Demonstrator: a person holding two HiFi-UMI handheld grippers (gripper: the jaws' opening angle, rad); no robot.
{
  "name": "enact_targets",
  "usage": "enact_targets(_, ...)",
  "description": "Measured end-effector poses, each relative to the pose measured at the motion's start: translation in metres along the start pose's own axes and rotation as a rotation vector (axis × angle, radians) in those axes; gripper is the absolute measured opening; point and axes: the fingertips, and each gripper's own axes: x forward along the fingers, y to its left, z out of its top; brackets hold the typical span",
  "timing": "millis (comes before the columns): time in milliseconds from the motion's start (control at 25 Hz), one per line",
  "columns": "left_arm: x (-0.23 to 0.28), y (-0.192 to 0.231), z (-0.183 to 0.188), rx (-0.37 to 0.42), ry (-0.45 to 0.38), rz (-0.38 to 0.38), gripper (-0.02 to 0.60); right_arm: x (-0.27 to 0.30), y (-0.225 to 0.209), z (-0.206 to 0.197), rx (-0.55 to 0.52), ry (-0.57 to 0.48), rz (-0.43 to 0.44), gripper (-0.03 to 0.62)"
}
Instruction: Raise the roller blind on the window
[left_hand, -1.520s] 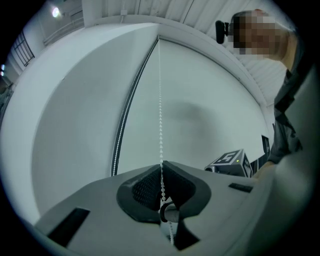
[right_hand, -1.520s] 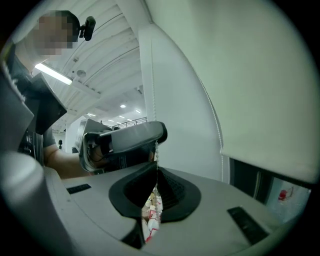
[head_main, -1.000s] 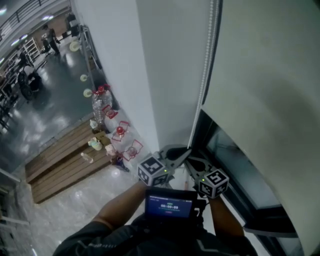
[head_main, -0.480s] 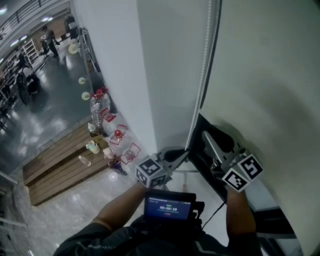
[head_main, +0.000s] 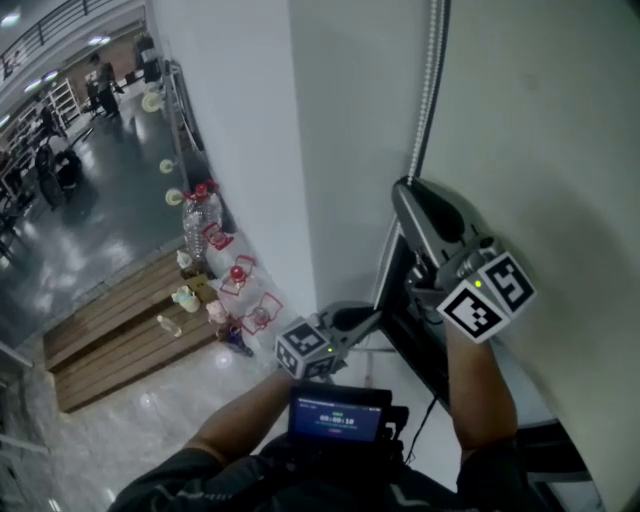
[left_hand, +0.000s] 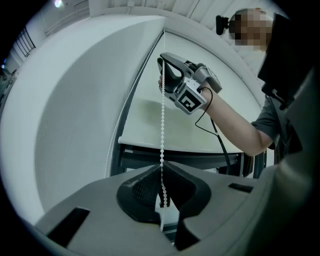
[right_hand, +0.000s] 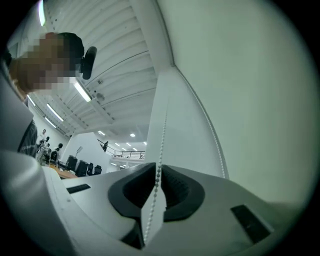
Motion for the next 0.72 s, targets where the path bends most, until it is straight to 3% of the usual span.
enact_targets(40, -0.001, 0.000, 0.000, -0.001, -0.001, -0.001, 0.011, 0.000, 0.000, 0.000, 0.016, -0.013, -0.002, 0.017)
enact_targets(240, -0.002, 0.001, -0.005, 0.005, 0.002, -0.004, 0.011, -0.006, -0.001, 0.005, 0.027, -0.065, -0.018, 0.014)
enact_targets(360, 0.000, -0.005, -0.009, 0.010, 0.024, -0.011, 0.011, -0.008, -0.001, -0.004, -0.009, -0.042, -0.025, 0.014)
enact_targets(560, -0.007, 0.008, -0.047, -0.029, 0.069, 0.024, 0.011, -0.021, -0.004, -0.037, -0.001, -0.005, -0.064, 0.014)
enact_targets(720, -0.012, 0.013, -0.039, -0.046, 0.057, 0.046, 0.014, -0.032, -0.004, -0.035, -0.045, -0.014, -0.077, 0.014)
